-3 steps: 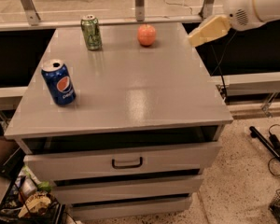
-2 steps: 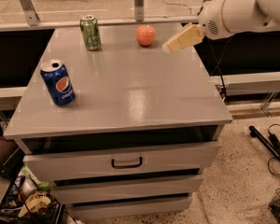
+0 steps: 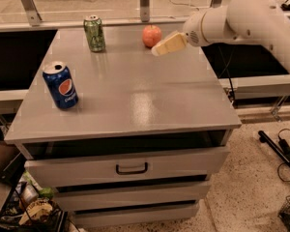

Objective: Move apple near pepsi can

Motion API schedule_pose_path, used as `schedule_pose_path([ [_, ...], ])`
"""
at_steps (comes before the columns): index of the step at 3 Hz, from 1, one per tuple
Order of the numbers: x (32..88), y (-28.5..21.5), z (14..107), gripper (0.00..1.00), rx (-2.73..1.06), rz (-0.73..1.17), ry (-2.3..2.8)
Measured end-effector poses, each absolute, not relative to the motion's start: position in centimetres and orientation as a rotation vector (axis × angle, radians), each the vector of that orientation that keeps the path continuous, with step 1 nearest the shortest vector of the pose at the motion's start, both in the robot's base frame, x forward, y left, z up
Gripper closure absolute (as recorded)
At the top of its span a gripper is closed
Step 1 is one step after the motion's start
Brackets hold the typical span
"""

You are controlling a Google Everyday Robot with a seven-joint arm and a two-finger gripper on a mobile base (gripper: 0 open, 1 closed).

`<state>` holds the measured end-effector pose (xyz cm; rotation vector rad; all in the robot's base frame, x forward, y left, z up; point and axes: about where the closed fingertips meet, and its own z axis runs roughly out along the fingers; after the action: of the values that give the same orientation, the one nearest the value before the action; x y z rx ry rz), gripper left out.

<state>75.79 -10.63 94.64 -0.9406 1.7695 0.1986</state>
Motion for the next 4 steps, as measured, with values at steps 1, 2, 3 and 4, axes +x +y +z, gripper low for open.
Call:
schedule_pose_path([
  [1, 79.2, -10.6, 92.8, 0.00, -0.927, 0.310, 1.728],
  [2, 81.6, -10.9, 92.1, 0.00, -0.896, 0.410, 1.698],
  [3, 83.5, -10.7, 91.7, 0.00, -0.863, 0.473, 1.672],
  [4, 84.8, -10.1, 91.7, 0.00, -0.829, 0.469, 1.647],
])
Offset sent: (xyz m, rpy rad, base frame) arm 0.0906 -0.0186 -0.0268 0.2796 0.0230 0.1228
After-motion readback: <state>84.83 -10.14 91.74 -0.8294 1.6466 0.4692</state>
